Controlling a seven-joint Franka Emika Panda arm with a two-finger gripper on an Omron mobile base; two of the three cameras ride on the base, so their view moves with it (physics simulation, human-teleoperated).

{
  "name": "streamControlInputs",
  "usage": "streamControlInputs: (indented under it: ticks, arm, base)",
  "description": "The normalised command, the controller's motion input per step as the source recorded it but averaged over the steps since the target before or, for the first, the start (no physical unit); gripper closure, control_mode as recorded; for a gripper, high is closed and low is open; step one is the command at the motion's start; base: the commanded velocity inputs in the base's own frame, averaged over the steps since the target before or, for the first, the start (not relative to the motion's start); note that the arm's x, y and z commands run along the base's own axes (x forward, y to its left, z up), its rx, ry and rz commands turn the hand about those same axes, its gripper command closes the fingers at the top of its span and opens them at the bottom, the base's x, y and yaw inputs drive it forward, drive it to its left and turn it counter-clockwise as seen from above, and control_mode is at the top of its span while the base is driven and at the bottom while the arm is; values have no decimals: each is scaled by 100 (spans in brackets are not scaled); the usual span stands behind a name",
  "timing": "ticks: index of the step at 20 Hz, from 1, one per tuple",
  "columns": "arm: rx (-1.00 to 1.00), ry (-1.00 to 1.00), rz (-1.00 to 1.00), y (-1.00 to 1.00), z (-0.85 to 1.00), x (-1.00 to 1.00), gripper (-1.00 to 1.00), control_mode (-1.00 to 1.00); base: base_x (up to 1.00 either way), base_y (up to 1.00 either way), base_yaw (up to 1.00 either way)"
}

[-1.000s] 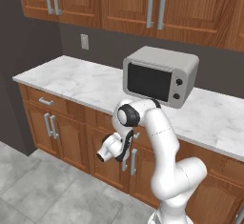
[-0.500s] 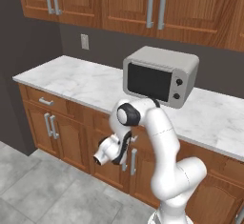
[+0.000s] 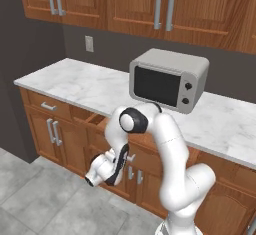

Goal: Take a straw from the drawer in front and place it inside the glass cup on the dining counter.

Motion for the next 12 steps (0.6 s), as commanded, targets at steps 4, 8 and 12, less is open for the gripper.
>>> streamControlInputs:
  ticks: [4,8,12]
  arm:
    - [0,0,-3,42,0,-100,100,-100]
    - [0,0,-5,44,0,-100,100,-100]
    - [0,0,-6,44,0,-100,100,-100]
  base:
    - [0,0,0]
    - [0,0,0]
    - [0,0,0]
